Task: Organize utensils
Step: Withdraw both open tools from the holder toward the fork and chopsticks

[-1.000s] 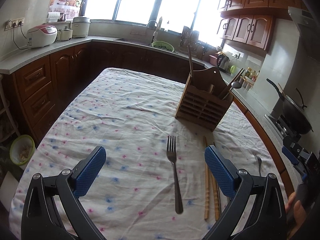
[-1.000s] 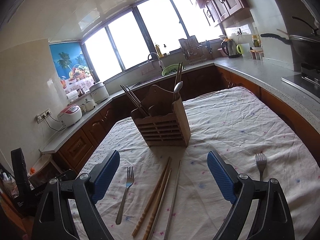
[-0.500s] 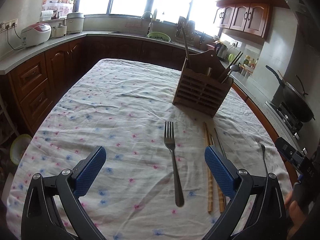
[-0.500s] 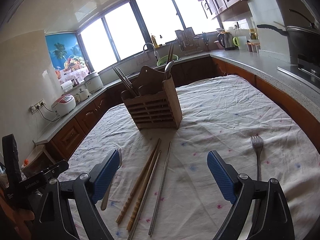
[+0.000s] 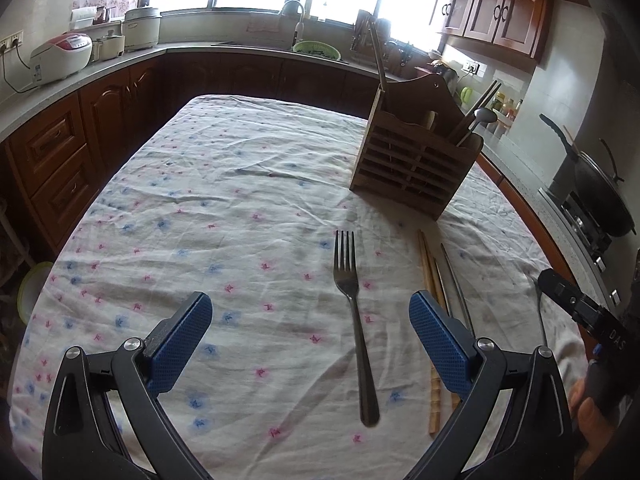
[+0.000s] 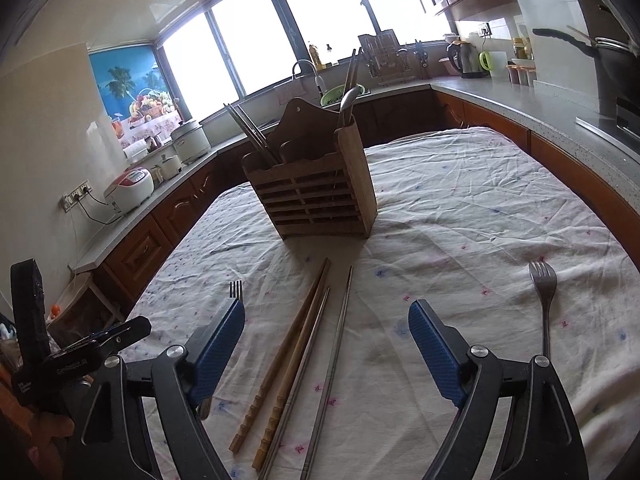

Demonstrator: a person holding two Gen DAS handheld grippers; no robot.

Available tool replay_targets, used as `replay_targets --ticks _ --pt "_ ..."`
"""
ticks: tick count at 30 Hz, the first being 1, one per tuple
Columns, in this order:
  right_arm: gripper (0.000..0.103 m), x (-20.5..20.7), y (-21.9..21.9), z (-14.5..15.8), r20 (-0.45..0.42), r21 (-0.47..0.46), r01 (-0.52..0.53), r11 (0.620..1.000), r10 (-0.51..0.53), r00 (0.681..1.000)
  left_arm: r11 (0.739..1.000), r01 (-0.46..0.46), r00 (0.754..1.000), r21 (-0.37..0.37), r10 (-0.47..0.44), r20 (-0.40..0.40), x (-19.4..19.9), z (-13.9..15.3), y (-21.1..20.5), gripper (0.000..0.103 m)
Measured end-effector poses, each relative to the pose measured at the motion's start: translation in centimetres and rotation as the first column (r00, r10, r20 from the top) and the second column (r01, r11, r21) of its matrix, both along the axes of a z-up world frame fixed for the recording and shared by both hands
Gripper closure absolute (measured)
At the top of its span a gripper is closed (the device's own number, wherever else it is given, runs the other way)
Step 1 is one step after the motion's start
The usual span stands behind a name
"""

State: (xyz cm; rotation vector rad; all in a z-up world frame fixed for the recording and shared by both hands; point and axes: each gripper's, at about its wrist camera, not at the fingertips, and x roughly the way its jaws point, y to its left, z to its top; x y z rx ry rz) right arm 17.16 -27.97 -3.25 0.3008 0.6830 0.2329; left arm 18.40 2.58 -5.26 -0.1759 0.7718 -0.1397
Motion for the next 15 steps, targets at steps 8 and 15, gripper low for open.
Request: replay_targets --ticks 8,15 --pt "0.052 3.4 0.3 -0.8 -0.063 0.018 -0.022 1.0 0.023 0.998 0.999 0.053 0.998 0.011 -0.053 -0.044 3.6 -0.6 -0.9 0.008" --pt "0.077 7.3 1.8 -2.0 -0.123 0.052 -0.072 0.996 0.078 0.989 0.995 0.097 0.992 0.035 -0.094 -0.086 6.9 -1.7 -2.3 0.016"
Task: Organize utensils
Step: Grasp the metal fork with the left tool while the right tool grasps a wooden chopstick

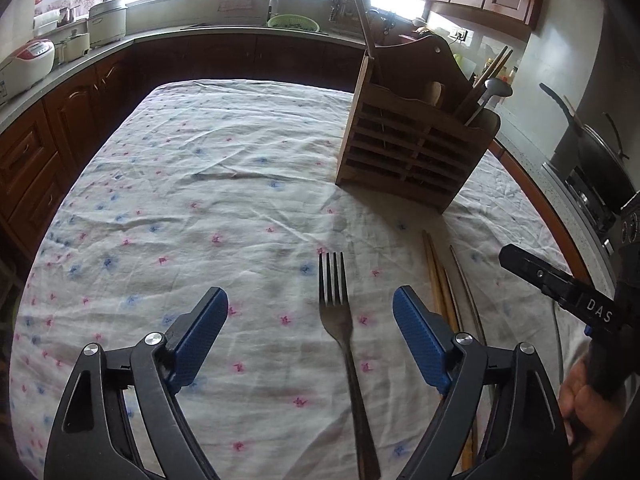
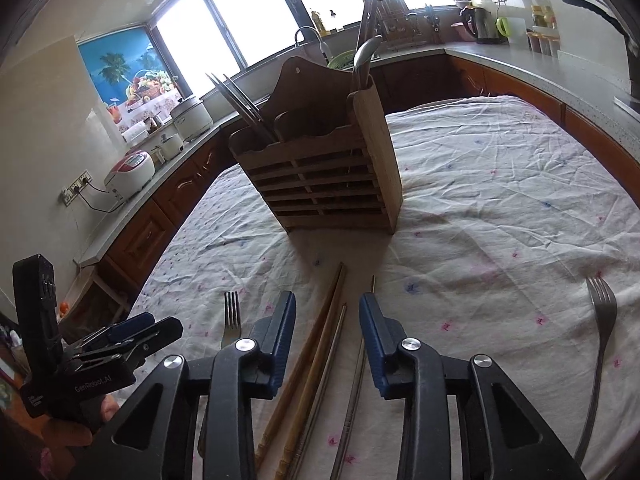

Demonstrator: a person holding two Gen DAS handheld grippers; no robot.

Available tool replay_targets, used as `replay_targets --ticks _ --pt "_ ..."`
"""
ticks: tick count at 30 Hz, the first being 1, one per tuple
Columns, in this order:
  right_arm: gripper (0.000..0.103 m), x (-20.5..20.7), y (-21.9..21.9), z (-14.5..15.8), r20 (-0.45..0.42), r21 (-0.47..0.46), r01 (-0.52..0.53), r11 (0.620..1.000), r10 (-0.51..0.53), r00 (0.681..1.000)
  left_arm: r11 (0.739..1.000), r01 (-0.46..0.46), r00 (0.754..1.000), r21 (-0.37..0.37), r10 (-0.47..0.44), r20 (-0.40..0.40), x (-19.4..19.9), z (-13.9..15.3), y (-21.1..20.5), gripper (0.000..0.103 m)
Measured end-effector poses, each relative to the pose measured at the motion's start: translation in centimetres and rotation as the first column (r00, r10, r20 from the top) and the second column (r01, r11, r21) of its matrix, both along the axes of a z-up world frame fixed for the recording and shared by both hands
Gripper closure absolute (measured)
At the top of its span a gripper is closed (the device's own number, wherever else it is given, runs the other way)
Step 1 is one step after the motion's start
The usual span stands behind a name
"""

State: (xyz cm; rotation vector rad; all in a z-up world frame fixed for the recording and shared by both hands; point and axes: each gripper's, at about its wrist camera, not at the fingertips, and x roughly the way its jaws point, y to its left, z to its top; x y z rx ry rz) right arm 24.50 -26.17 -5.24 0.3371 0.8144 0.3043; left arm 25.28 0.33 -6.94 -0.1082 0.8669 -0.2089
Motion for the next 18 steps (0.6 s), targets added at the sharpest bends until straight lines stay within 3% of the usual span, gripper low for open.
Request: replay_targets --ticks 2,11,18 --pt "0.085 1.1 0.4 -0.4 -0.018 0.003 -0.015 1.0 0.015 1.0 1.0 0.006 1.0 0.0 -0.006 -0.008 0.8 -0.3 -0.2 0.017" --pt "0.091 5.1 2.0 -3.0 -0.113 -0.051 -0.055 0.997 0.049 0.992 0.999 0.041 0.998 0.0 -0.041 -0.047 4.0 -1.8 -1.2 0.03" --pt "0.094 6.1 2.5 -4.4 -0.157 -0.117 -0.085 0.99 0.066 0.985 0.996 0.078 0.991 -0.031 -0.081 -0.103 5.3 -3.5 -2.0 0.058"
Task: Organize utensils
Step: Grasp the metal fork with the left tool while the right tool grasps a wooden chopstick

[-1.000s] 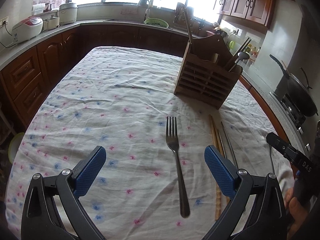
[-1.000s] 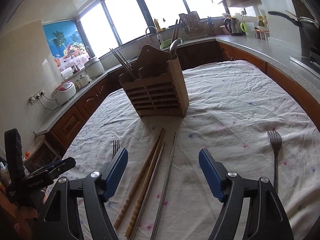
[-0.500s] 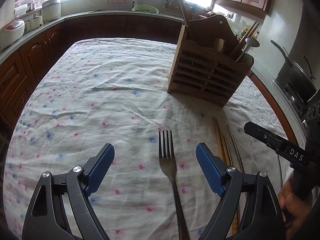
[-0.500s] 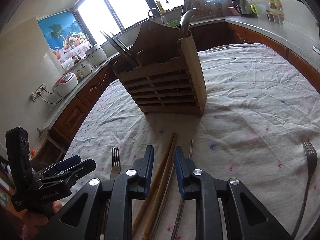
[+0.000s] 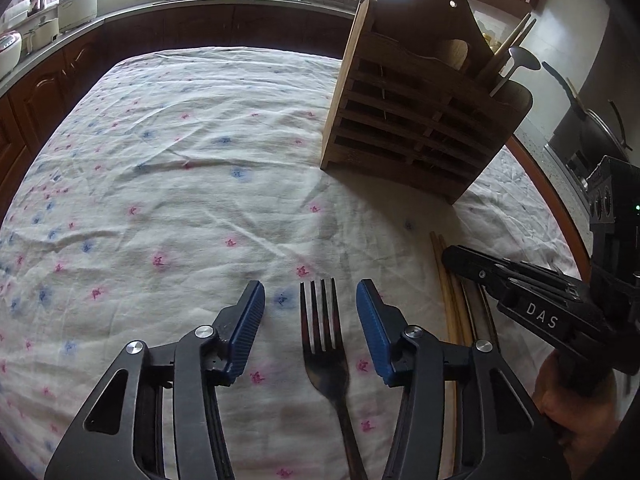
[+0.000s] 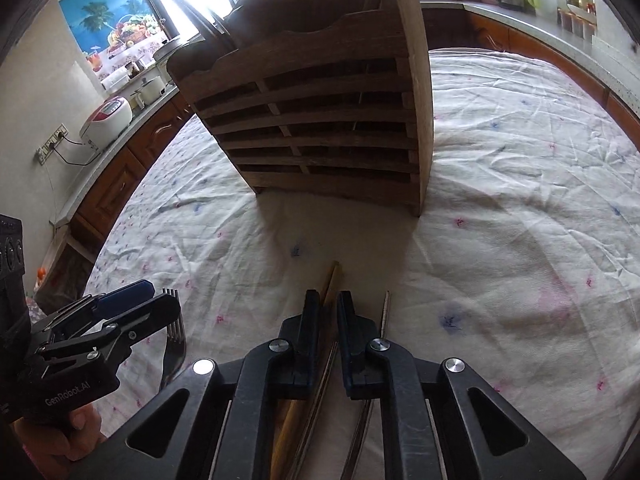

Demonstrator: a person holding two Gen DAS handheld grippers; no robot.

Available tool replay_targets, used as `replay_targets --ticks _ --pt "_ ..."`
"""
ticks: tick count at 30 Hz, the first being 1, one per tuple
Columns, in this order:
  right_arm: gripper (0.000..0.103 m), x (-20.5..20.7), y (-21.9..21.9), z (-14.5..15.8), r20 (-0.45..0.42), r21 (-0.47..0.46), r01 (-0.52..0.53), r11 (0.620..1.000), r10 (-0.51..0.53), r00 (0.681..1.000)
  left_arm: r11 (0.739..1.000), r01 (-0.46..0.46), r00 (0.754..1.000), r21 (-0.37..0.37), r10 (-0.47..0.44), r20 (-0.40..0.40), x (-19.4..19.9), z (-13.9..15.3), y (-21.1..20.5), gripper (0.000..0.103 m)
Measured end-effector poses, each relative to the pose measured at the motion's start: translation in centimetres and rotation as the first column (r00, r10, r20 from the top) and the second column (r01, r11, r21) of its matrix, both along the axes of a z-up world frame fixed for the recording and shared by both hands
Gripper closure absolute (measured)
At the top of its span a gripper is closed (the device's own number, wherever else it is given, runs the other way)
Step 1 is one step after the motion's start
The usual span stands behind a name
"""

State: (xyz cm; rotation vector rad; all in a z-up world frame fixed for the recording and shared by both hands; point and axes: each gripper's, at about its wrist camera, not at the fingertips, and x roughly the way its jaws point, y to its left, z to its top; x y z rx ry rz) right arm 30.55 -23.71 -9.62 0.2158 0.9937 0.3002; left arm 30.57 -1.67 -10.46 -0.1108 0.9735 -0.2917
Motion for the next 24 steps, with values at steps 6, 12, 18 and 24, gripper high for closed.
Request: replay_targets --ticks 6,12,18,24 --pt "0.095 0.7 -0.1 0.0 -0.008 0.0 -0.005 1.0 0.005 1.0 0.999 0.024 1.0 -0.021 -0.024 -0.006 0.2 -0.3 -0.4 0.077" --pt "0.096 0.4 -0.6 -0.1 -0.017 -0.001 -0.015 1.0 0.015 1.0 0.999 0.038 0.999 -0.026 -0.038 -0.005 0.2 -0.5 -0.6 0.085" --pt "0.096 1.1 1.1 0.2 0.001 -0.089 -0.04 0.995 0.04 0.999 0.998 0.054 0.998 -0.009 -0.054 0.015 -0.3 -0.1 -0.9 0.085" --pt "0.097 0.0 0.1 1.1 0.01 0.006 -0.015 1.0 0.015 1.0 0.999 0.042 0.997 -0.018 -0.041 0.061 -1.6 2.0 -0.1 0.085"
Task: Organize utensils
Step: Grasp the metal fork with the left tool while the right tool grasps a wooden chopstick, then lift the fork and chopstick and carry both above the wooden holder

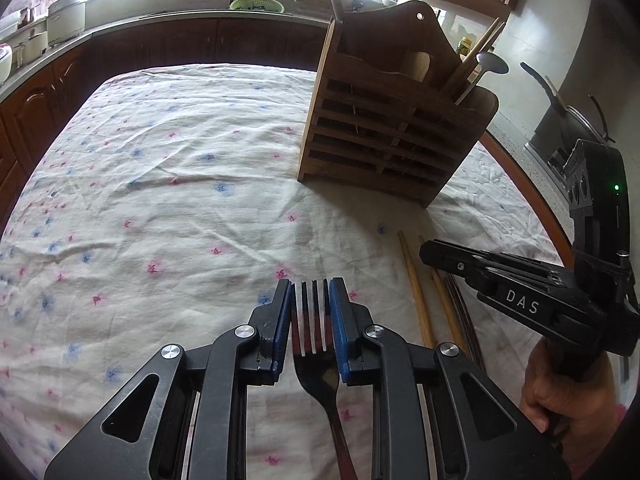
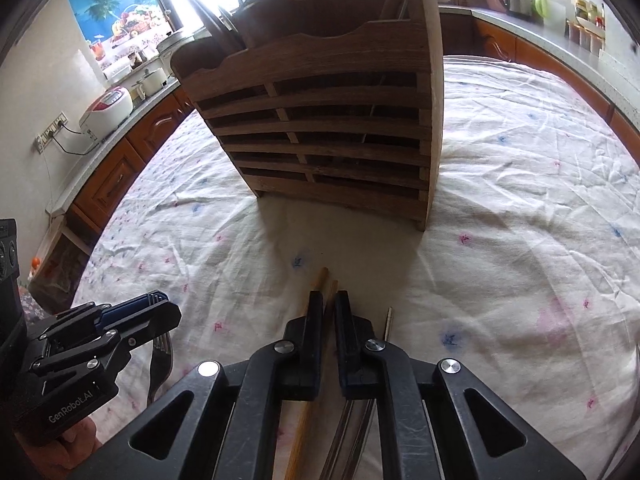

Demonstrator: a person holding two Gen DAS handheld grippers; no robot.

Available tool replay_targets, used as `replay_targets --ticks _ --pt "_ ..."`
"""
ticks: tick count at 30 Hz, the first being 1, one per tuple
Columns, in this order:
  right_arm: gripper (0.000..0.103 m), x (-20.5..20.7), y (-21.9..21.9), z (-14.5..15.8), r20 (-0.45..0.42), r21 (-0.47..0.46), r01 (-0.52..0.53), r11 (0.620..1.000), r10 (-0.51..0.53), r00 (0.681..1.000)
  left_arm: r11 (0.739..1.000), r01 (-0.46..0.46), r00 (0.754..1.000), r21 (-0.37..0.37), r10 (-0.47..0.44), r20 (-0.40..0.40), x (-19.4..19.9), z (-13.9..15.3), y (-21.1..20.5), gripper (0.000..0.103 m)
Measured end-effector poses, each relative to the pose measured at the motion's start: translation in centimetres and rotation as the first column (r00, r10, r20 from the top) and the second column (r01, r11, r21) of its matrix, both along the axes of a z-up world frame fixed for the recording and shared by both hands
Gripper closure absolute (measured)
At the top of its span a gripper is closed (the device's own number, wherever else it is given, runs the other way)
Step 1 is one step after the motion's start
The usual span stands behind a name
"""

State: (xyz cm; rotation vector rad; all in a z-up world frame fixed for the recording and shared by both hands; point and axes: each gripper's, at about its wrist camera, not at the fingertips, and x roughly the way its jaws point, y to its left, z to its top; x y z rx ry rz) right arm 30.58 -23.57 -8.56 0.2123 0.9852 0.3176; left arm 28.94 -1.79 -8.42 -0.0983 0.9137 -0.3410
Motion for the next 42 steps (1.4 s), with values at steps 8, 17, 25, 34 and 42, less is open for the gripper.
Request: replay_targets --ticks 8,17,25,34,42 --pt "0.098 -3.6 -1.0 5.4 0.118 0.104 0.008 0.995 -0.021 0.993 0.998 -0.038 0.996 -0.052 0.043 0.082 -3.4 4.1 2.1 0.086" --pt "0.098 -7.8 -1.3 10.7 0.242 0.153 -0.007 0.988 -0.03 0.97 0.995 -0.051 0.985 -0.091 0.065 0.16 -7.5 7.5 3.7 0.087" --pt "0.098 -10.5 -1.9 12.9 0.306 0.167 -0.01 0.986 -0.042 0.951 0.995 -0.046 0.976 -0.092 0.065 0.21 -9.5 9.2 3.9 0.1" --pt "0.098 -12.2 -2.6 14.5 0.353 0.178 0.005 0.984 -0.069 0.933 0.995 -0.034 0.963 -0.091 0.057 0.263 -11.1 11.0 3.8 0.101" --pt "0.098 -13.6 -3.7 16.0 0.415 0.197 0.033 0.98 -0.114 0.903 0.994 -0.044 0.94 -0.099 0.075 0.333 -12.7 13.7 4.4 0.101"
